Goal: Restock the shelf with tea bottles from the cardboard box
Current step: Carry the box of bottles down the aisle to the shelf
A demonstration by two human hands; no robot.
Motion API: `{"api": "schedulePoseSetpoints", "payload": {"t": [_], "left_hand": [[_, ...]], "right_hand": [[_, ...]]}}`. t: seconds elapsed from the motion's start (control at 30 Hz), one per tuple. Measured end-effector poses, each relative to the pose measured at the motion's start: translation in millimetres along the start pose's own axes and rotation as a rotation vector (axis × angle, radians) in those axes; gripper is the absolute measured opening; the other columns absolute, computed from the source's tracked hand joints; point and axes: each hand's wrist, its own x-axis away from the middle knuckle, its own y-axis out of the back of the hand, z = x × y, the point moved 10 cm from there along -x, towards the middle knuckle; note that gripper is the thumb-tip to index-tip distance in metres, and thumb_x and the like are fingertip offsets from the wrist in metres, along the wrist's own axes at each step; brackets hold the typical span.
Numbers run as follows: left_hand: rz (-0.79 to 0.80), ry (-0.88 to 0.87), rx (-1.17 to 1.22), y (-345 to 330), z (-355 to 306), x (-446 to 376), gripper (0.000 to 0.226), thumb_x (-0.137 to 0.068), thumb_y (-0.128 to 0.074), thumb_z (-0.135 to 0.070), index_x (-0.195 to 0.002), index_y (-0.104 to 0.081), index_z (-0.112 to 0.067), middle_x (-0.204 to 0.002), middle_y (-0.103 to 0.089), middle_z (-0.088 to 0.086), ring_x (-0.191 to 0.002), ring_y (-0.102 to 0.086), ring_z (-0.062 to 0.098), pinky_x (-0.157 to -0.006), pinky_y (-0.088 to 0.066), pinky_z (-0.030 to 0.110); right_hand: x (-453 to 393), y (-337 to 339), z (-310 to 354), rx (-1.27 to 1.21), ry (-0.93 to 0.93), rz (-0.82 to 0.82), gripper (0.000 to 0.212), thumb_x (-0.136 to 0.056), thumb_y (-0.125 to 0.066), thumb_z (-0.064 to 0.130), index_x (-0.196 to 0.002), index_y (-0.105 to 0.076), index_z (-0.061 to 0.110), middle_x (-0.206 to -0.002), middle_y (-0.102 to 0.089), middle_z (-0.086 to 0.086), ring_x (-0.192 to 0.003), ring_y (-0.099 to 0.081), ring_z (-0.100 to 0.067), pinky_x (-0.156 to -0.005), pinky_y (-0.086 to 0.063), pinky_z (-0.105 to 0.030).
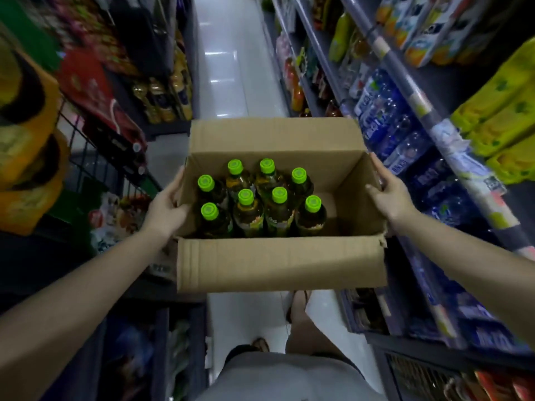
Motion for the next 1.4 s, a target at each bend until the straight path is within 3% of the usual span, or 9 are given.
{"api": "schedulePoseSetpoints", "payload": {"t": [0.07, 0.2, 0.3, 0.47, 0.57, 0.73, 0.97, 1.23, 1.4], "left_hand": [[-0.032, -0.015, -0.051, 4.4, -12.3, -26.7, 0.07, -0.09, -0.057, 0.0, -0.144, -0.032, -0.036, -0.135, -0.05, -0.01, -0.124, -0.048, 0.01, -0.103, -0.037, 0.024], [-0.078, 0.0, -0.039, 2.7, -30.4, -81.7, 0.069, -0.089, -0.053, 0.007, -0.146, -0.031, -0.026, -0.135, -0.051, 0.001, -0.121, -0.05, 0.014, -0.108, -0.035, 0.034], [-0.081, 0.011, 0.0, -4.2, -40.9, -122.3, 0.073, -0.087, -0.051, 0.015, -0.148, -0.027, -0.017, -0.142, -0.042, 0.0, -0.121, -0.048, 0.011, -0.112, -0.032, 0.036], [-0.168, 0.037, 0.008, -5.0, -52.6, -187.2, 0.076, -0.084, -0.052, 0.017, -0.147, -0.028, -0.018, -0.137, -0.044, -0.002, -0.105, -0.054, -0.003, -0.088, -0.042, 0.006], [-0.218, 0.055, -0.031, 1.1, -63.5, -232.7, 0.079, -0.083, -0.052, 0.016, -0.146, -0.031, -0.028, -0.131, -0.051, -0.001, -0.111, -0.054, 0.013, -0.087, -0.046, 0.017], [-0.178, 0.148, -0.08, 13.8, -65.7, -339.4, 0.079, -0.083, -0.055, 0.005, -0.14, -0.035, -0.044, -0.132, -0.057, 0.003, -0.112, -0.057, 0.022, -0.098, -0.045, 0.037], [-0.079, 0.095, -0.124, 26.0, -111.1, -482.5, 0.083, -0.066, -0.055, -0.017, -0.139, -0.032, -0.05, -0.122, -0.059, -0.005, -0.111, -0.058, 0.02, -0.1, -0.046, 0.043], [-0.08, 0.076, -0.169, 40.8, -173.0, -628.6, 0.081, -0.069, -0.057, -0.015, -0.119, -0.032, -0.074, -0.119, -0.061, -0.002, -0.113, -0.059, 0.022, -0.101, -0.046, 0.047], [-0.138, 0.117, -0.064, 38.5, -180.6, -704.9, 0.08, -0.073, -0.061, -0.007, -0.122, -0.036, -0.066, -0.122, -0.058, -0.002, -0.114, -0.057, 0.022, -0.102, -0.045, 0.048]], "right_hand": [[-32.9, -7.6, 6.8, -0.004, 0.015, 0.009, 0.06, -0.094, -0.05, 0.01, -0.141, -0.031, 0.042, -0.128, -0.051, 0.011, -0.118, -0.054, -0.015, -0.101, -0.045, -0.037], [-99.7, -25.3, 23.2, -0.042, 0.053, 0.058, 0.06, -0.095, -0.047, 0.005, -0.145, -0.03, 0.032, -0.135, -0.045, 0.01, -0.12, -0.044, -0.006, -0.089, -0.044, -0.012], [-155.9, -35.7, 32.3, -0.01, 0.037, 0.106, 0.06, -0.095, -0.048, 0.007, -0.144, -0.029, 0.037, -0.137, -0.048, 0.007, -0.113, -0.055, -0.015, -0.093, -0.05, -0.033], [-249.4, -54.2, 56.8, -0.004, 0.061, 0.157, 0.061, -0.095, -0.046, 0.003, -0.145, -0.029, 0.032, -0.126, -0.051, 0.015, -0.107, -0.056, -0.015, -0.071, -0.048, -0.011], [-300.4, -65.8, 72.9, 0.074, 0.083, 0.177, 0.062, -0.094, -0.048, 0.005, -0.145, -0.028, 0.035, -0.119, -0.056, 0.011, -0.104, -0.061, -0.024, -0.083, -0.052, -0.032], [-397.5, -93.4, 91.8, 0.063, 0.072, 0.19, 0.063, -0.093, -0.049, 0.002, -0.144, -0.03, 0.034, -0.136, -0.053, 0.001, -0.117, -0.054, -0.017, -0.098, -0.047, -0.038], [-524.7, -126.4, 125.3, 0.048, 0.08, 0.132, 0.061, -0.093, -0.049, 0.005, -0.146, -0.029, 0.031, -0.134, -0.049, 0.01, -0.115, -0.054, -0.013, -0.088, -0.046, -0.027], [-661.2, -145.7, 160.8, 0.01, 0.041, 0.122, 0.065, -0.092, -0.049, 0.003, -0.145, -0.029, 0.036, -0.122, -0.054, 0.008, -0.112, -0.055, -0.012, -0.086, -0.045, -0.024], [-756.5, -163.2, 185.6, 0.063, 0.065, 0.171, 0.064, -0.094, -0.048, 0.004, -0.145, -0.028, 0.038, -0.127, -0.054, 0.006, -0.115, -0.056, -0.019, -0.077, -0.046, -0.017]]}}
